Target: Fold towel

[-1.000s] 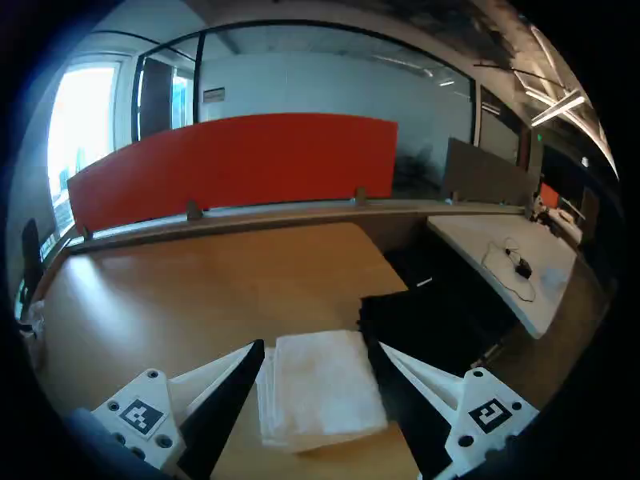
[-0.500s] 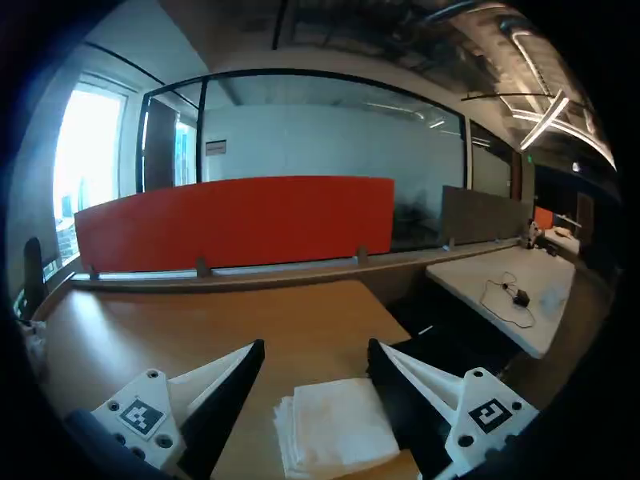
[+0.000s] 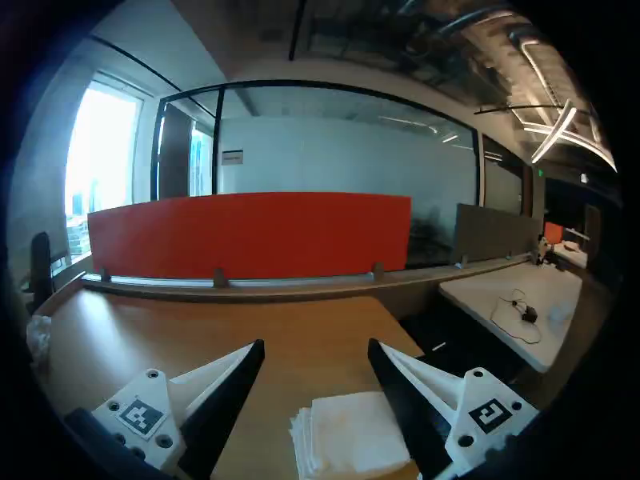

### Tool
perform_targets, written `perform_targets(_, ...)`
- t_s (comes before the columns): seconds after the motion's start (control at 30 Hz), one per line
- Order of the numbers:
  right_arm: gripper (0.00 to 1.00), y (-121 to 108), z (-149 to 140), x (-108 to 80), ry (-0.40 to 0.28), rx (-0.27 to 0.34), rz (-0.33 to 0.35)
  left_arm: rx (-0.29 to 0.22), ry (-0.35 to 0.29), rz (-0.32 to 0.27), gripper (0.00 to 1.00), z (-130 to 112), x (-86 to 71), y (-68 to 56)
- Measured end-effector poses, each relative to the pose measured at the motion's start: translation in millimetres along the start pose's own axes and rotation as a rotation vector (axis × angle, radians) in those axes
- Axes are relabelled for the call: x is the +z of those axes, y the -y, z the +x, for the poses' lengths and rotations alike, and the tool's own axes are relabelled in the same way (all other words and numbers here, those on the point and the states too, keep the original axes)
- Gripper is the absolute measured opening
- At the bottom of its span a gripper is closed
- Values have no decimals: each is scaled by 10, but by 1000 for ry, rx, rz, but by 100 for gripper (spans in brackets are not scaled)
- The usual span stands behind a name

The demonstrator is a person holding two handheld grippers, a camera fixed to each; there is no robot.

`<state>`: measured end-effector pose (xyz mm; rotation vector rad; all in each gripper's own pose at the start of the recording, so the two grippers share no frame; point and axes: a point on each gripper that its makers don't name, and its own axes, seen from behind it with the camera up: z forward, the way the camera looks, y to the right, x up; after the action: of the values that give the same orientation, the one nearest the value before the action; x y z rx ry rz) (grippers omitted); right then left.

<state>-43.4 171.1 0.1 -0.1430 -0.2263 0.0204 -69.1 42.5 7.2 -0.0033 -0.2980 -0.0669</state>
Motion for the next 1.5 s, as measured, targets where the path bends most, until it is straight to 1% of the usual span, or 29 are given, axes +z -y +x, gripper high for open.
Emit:
perform_targets(0.23,100,243,183,-37,-44,-8,39,1,-48,-3,93,190,11,13)
perform_targets(0.53,100,649,397,-79,-92,-9,99,-3,-85,-14,93,317,5,-12)
perform_targets(0.7,100,889,486,-104,-106,-19,128,-2,-101,-18,94,361,-8,-21)
perform_targets(0.9,100,1186,570,-136,-119,-29,157,-21,-116,-21,94,410,-23,-28)
perform_targets(1.07,100,1403,630,-170,-119,-30,176,-25,-127,-29,94,436,-42,-45)
perform_targets(1.2,100,1513,648,-175,-122,-35,183,-21,-135,-36,93,457,-58,-58)
perform_targets(1.37,100,1565,630,-176,-117,-47,177,-18,-133,-43,93,440,-69,-60)
perform_targets(1.5,100,1597,658,-194,-117,-39,174,-21,-138,-43,93,428,-74,-43)
